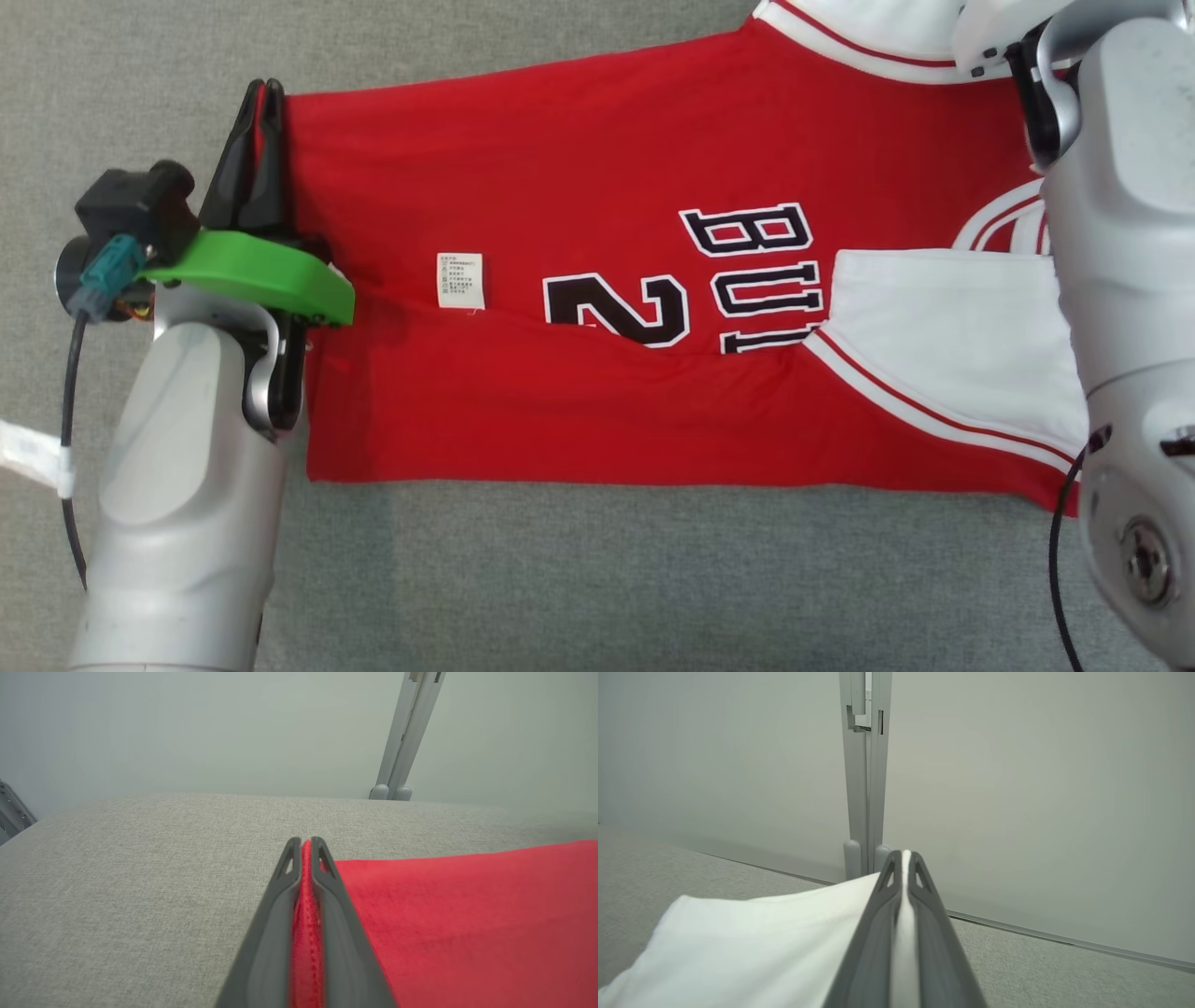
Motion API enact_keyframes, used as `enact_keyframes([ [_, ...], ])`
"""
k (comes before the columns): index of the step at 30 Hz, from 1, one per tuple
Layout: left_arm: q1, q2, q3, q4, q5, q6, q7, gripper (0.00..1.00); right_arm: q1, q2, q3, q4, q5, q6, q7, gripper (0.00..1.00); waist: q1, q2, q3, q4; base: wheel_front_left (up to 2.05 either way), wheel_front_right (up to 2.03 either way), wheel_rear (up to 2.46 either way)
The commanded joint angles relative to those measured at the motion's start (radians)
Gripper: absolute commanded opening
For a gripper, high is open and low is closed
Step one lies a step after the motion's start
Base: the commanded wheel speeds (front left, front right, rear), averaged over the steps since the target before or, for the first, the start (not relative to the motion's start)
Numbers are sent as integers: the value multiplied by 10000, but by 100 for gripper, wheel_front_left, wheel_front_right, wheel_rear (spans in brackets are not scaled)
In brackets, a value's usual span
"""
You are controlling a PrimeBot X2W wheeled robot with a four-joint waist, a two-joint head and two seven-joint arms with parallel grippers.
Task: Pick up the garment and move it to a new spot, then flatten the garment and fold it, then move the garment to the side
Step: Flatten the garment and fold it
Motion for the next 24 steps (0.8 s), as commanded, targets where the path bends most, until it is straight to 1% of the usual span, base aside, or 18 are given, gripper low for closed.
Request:
enact_keyframes([
  [1, 275, 14, 116, -79, 130, 19, 9, 0, 363, 122, 3, -316, 141, -19, -40, 0, -1, 0, -303, -226, 0, 0, 0],
  [4, 726, -16, 278, -111, 273, 19, 9, 0, 1258, 288, 173, -1376, 661, -20, -42, 0, -1, 0, -660, -457, 0, 0, 0],
  [7, 1153, -67, 427, -74, 378, 19, 7, 0, 2389, 369, 614, -2407, 1357, -19, -46, 0, -1, 0, -1053, -706, 0, 0, 0],
  [11, 1866, -45, 637, 45, 509, 18, 8, 0, 4339, 365, 1062, -3811, 2373, -19, -47, 0, -1, 0, -1542, -1076, 0, 0, 0],
  [15, 2433, -31, 802, 176, 705, 18, 7, 0, 6118, 361, 1186, -4777, 3112, -19, -48, 0, -1, 0, -1897, -1324, 0, 0, 0],
  [20, 3077, -118, 886, 267, 858, 18, 7, 0, 8048, 390, 1029, -5476, 3977, -19, -48, 0, -1, 0, -2327, -1427, 0, 0, 0],
  [24, 3597, -139, 997, 279, 930, 18, 7, 0, 9038, 420, 890, -5515, 4514, -19, -50, 0, -1, 0, -2612, -1479, 0, 0, 0],
])
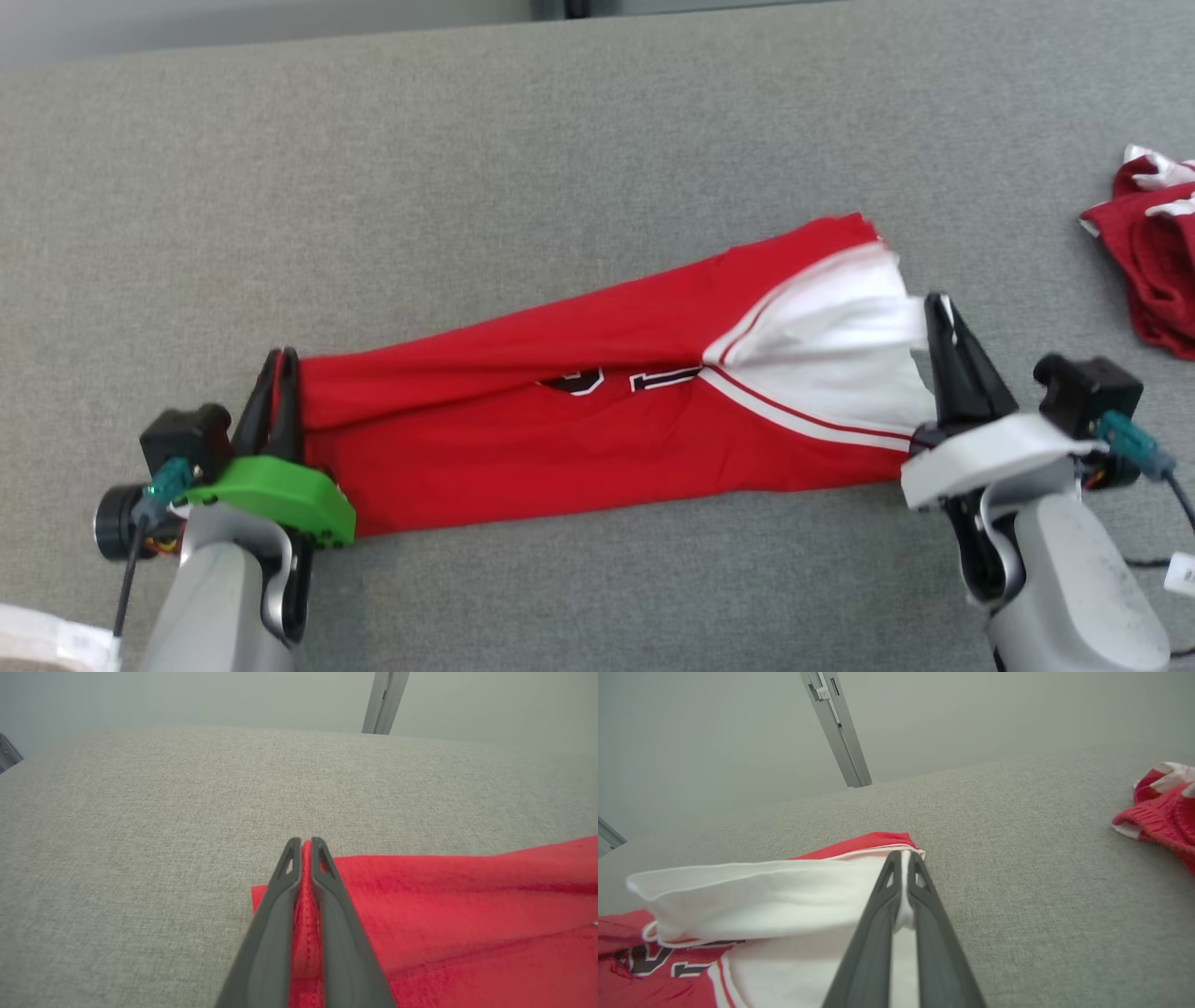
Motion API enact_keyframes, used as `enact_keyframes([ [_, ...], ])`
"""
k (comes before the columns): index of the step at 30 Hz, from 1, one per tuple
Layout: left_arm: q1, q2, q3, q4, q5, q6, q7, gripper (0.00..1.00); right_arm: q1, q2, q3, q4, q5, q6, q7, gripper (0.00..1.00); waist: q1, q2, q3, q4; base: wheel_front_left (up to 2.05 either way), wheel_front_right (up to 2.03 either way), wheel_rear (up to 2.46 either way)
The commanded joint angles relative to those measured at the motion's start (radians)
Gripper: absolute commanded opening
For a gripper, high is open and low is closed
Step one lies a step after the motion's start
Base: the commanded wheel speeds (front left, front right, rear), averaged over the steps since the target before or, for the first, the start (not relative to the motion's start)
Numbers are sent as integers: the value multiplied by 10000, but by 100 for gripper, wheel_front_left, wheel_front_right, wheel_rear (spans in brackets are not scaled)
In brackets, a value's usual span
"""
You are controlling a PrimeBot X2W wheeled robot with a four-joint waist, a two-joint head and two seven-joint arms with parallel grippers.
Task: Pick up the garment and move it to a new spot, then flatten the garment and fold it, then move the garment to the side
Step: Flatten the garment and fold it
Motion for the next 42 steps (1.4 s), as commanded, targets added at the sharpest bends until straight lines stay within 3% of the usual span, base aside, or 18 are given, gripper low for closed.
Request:
enact_keyframes([
  [1, 327, -17, 92, 30, 106, 18, 5, 0, 310, -6, 23, -4, 127, -17, -37, 0, 0, -1, -347, -160, 0, 0, 0],
  [3, 590, -37, 132, -24, 111, 18, 5, 0, 571, -18, -1, 63, 263, -17, -38, 0, 0, -1, -460, -181, 0, 0, 0],
  [4, 775, -51, 149, -64, 145, 18, 5, 9, 697, -18, -29, 147, 325, -17, -38, 0, 0, -1, -540, -192, 0, 0, 0],
  [5, 923, -70, 177, -81, 156, 18, 5, 38, 786, -12, -58, 224, 369, -17, -38, 11, 0, -1, -589, -199, 0, 0, 0],
  [6, 1102, -101, 230, -132, 212, 18, 5, 95, 867, -10, -90, 308, 432, -17, -38, 62, 0, -1, -674, -200, 0, 0, 0],
  [7, 1227, -127, 319, -200, 275, 18, 5, 100, 909, -6, -94, 338, 465, -17, -39, 100, 0, -1, -726, -192, 0, 0, 0],
  [14, 2385, -579, 1433, -1297, 517, 112, 6, 100, 1363, 1, -128, 557, 258, -17, -38, 100, 0, -1, -1175, -155, 0, 0, 0],
  [21, 2783, -730, 1188, -1811, 461, 70, 6, 100, 964, -1, -140, 963, -208, -17, -38, 100, 0, -1, -1199, 89, 0, 0, 0],
  [28, 2381, -724, 366, -1881, 53, 53, 6, 100, -374, 0, -319, 3017, -1076, -17, 41, 100, 0, -1, -965, 596, 0, 0, 0],
  [36, 2205, -728, 238, -1853, -76, 61, 6, 100, -958, 25, -96, 6025, -544, -17, 126, 97, 0, -1, -913, 871, 0, 0, 0],
  [37, 2214, -729, 242, -1871, -79, 70, 5, 100, -919, 65, 210, 6338, -329, -17, 146, 47, 0, -1, -917, 870, 0, 0, 0],
  [38, 2229, -729, 267, -1879, -70, 70, 5, 100, -899, 96, 553, 6457, -108, -17, 159, 10, 0, -1, -918, 859, 0, 0, 0],
  [39, 2252, -729, 318, -1887, -55, 72, 6, 100, -871, 116, 856, 6539, 161, -3, 157, 0, 0, -1, -921, 831, 0, 0, 0],
  [42, 2367, -729, 447, -1889, 19, 77, 5, 100, -1015, 128, 1161, 6488, 598, 6, 135, 0, 0, -1, -920, 615, 0, 0, 0],
])
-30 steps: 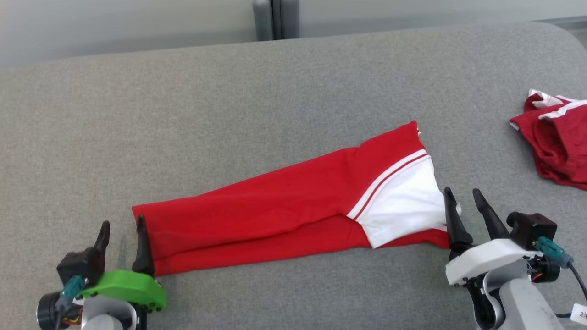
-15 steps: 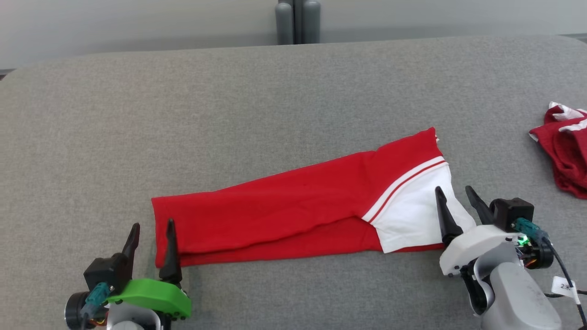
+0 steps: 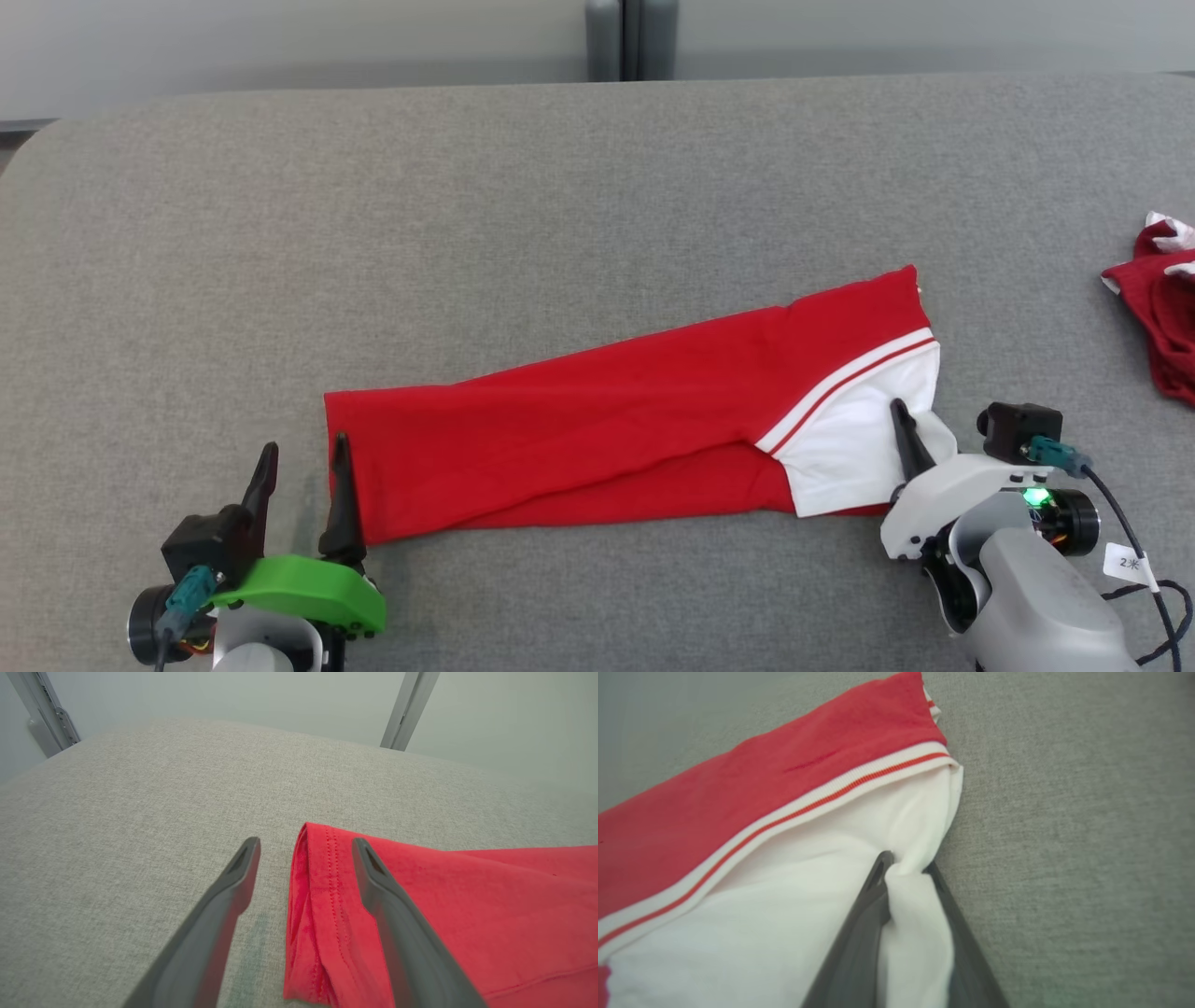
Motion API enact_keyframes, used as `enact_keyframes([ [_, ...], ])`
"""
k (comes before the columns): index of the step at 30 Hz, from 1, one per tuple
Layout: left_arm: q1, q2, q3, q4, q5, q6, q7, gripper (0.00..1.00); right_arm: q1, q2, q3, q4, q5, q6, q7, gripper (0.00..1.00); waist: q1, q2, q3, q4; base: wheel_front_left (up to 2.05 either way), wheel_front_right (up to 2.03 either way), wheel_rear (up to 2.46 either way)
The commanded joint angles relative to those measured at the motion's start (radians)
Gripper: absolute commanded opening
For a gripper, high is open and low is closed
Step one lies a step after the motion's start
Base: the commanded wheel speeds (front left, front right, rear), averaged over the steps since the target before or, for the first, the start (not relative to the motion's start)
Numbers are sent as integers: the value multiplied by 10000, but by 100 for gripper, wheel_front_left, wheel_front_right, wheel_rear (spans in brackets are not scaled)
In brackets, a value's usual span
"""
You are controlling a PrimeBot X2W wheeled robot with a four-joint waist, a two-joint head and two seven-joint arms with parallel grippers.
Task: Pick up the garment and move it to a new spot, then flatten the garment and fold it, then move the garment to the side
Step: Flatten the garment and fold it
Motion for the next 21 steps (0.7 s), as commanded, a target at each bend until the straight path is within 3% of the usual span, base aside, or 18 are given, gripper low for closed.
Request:
enact_keyframes([
  [1, 38, 20, 41, -22, 75, -3, 7, 100, 365, 152, -131, 150, -139, 7, 301, 0, 1, 0, -2, -228, 0, 0, 0],
  [5, 125, 22, -45, -59, 142, -13, 8, 100, 508, -158, -1590, -1248, -692, -5, 171, 0, 1, 0, -128, -622, 0, 0, 0],
  [11, 295, 31, -346, -34, 83, -51, 8, 100, 1176, 31, -2959, -3099, -1496, 9, 163, 0, 1, 0, -366, -1450, 0, 0, 0],
  [16, 208, 29, -550, -44, -32, -55, 8, 100, 1519, 119, -2528, -4420, -1349, 9, 163, 0, 1, 0, -503, -1837, 0, 0, 0],
  [21, 56, 32, -668, 50, -27, -43, 8, 100, 1705, 140, -880, -5632, -399, 12, 163, 0, 1, 0, -611, -1717, 0, 0, 0],
])
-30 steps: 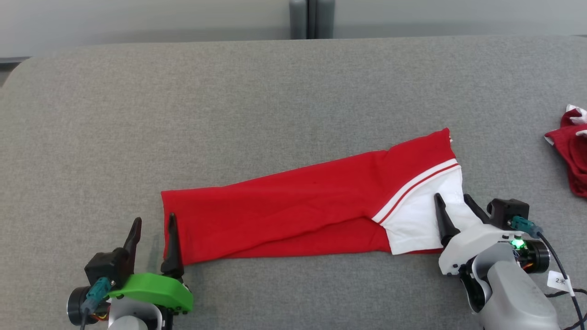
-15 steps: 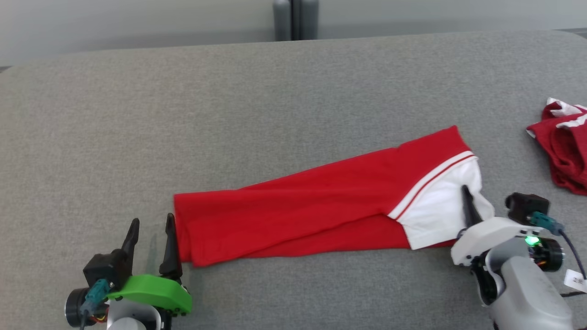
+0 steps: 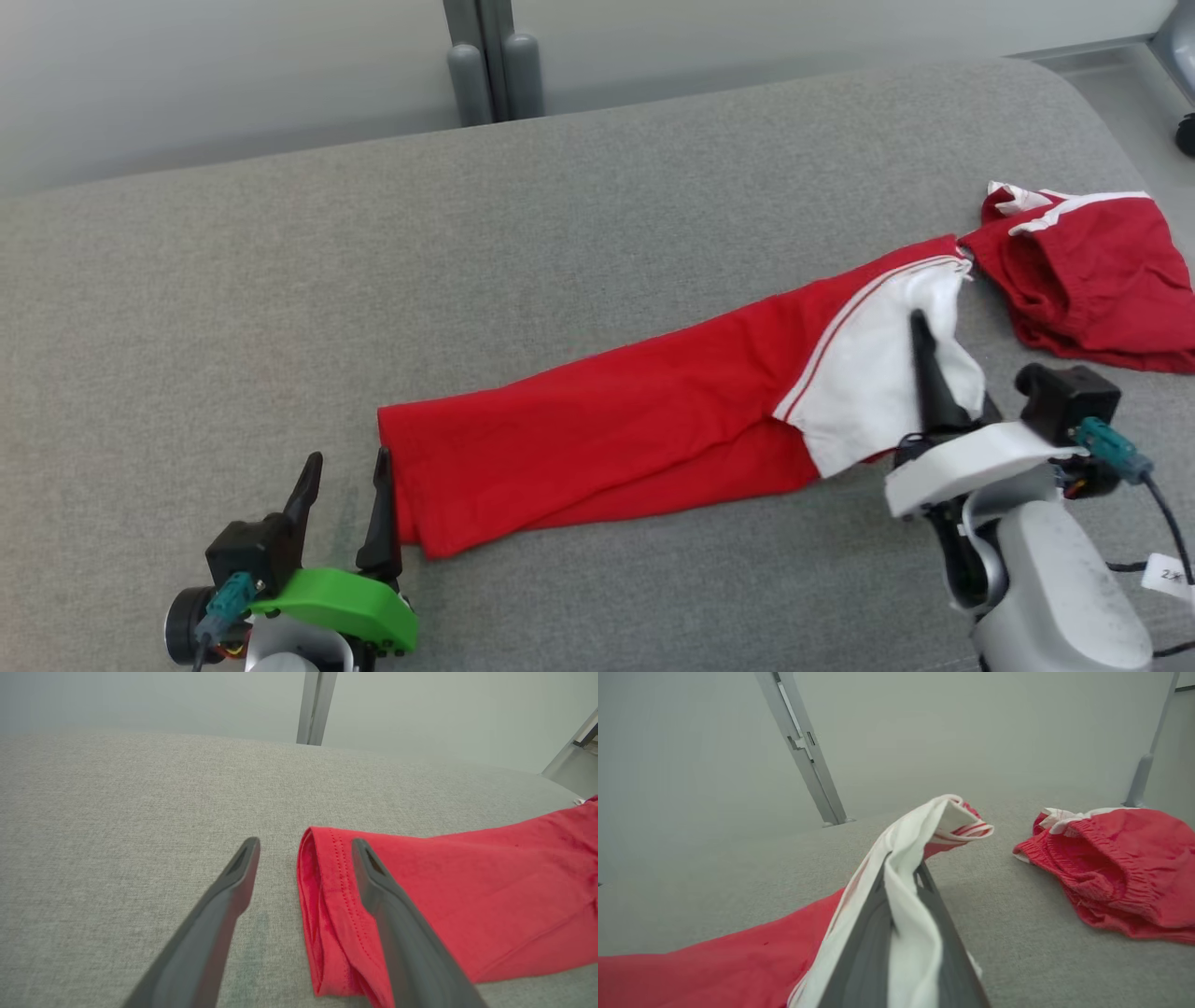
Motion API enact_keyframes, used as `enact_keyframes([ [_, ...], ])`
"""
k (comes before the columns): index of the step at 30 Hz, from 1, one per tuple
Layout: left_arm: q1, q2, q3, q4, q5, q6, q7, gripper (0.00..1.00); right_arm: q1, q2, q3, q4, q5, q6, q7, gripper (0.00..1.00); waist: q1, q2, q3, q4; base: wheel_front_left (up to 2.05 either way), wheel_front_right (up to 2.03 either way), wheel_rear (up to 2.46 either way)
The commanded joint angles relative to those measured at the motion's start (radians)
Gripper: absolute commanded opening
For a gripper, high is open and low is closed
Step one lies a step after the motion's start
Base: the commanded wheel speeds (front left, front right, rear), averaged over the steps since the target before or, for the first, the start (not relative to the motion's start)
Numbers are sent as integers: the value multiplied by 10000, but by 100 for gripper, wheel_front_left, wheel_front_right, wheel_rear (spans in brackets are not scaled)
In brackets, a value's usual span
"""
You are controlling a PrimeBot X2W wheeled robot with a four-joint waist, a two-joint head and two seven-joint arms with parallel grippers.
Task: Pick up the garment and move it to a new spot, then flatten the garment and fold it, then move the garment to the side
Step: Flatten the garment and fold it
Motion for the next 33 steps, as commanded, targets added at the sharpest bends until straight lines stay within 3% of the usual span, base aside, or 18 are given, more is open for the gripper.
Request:
enact_keyframes([
  [1, -119, 45, 25, 25, -34, -33, 5, 100, 150, 9, 398, -215, 274, -13, -16, 0, 0, -1, -100, 136, 0, 0, 0],
  [6, 1, 42, -1, 169, -55, -17, 5, 100, 80, 4, 2733, -876, 1119, -10, -15, 0, 0, -1, -153, 751, 0, 0, 0],
  [11, 15, 42, -175, 289, -110, -16, 6, 100, -425, -5, 4701, -733, 1936, -10, -16, 0, 0, -1, -37, 1630, 0, 0, 0],
  [20, -47, 37, -453, 467, -248, 12, 5, 100, -1442, -10, 6402, 663, 2623, -10, -15, 0, 0, -1, 164, 2984, 0, 0, 0],
  [21, -71, 37, -489, 491, -274, 19, 6, 100, -1578, -12, 6421, 753, 2764, -10, -17, 15, 0, -1, 173, 3089, 0, 0, 0],
  [22, -101, 36, -512, 491, -298, 28, 5, 100, -1690, 1, 6466, 719, 2889, -10, -17, 93, 0, -1, 180, 3140, 0, 0, 0],
  [23, -127, 39, -517, 498, -320, 57, 5, 100, -1728, 15, 6496, 648, 3058, -9, -17, 100, 0, -1, 183, 3170, 0, 0, 0],
  [28, -177, 33, -326, 441, -164, 113, 6, 100, -1556, -53, 5947, 634, 2767, -13, -17, 100, 0, -1, 117, 2798, 0, 0, 0],
  [33, -232, 34, -114, 315, 166, 143, 6, 100, -1030, -5, 3861, 921, 1074, -13, -15, 100, 0, -1, -4, 2093, 0, 0, 0],
])
